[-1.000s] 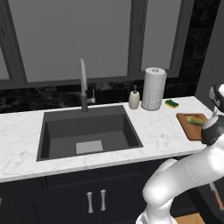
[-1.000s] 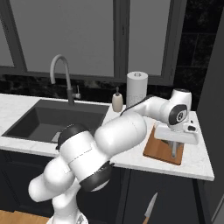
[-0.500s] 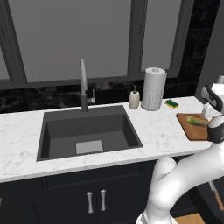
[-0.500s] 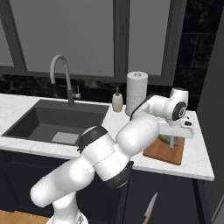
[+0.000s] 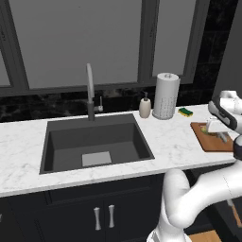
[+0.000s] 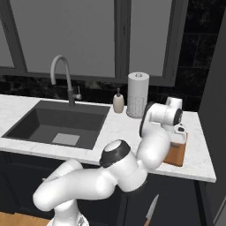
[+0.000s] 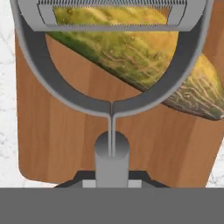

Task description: Place the appropriate cutting tool for cutting the cucumber skin on the cutting board.

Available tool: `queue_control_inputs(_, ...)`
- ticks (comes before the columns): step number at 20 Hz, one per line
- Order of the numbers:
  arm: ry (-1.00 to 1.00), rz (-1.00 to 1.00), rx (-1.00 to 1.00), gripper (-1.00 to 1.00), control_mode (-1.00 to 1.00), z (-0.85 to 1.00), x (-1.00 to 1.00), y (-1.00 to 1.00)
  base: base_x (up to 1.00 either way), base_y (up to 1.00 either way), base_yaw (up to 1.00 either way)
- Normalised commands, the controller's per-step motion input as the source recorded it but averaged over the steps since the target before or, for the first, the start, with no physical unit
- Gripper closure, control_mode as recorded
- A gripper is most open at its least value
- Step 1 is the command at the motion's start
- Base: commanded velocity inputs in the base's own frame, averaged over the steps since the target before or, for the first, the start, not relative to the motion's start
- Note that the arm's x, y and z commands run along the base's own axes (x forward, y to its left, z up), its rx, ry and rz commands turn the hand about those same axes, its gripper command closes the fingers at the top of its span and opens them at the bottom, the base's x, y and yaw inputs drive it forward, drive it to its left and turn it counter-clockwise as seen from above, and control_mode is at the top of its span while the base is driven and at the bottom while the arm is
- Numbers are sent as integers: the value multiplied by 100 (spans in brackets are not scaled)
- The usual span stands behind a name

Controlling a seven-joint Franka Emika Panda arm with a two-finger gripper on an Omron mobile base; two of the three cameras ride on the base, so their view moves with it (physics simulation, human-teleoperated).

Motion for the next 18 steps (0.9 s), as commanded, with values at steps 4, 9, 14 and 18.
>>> queue_control_inputs(4, 0, 0, 0, 100, -100, -58, 0, 36, 0, 0, 0)
queue_control_inputs(9, 0, 1, 0, 100, -100, -58, 0, 12, 0, 0, 0)
queue_control_inputs(14, 0, 0, 0, -100, -100, -47, 5, 18, 0, 0, 0)
queue_control_inputs(18, 0, 0, -1, -100, -100, -8, -1, 14, 0, 0, 0)
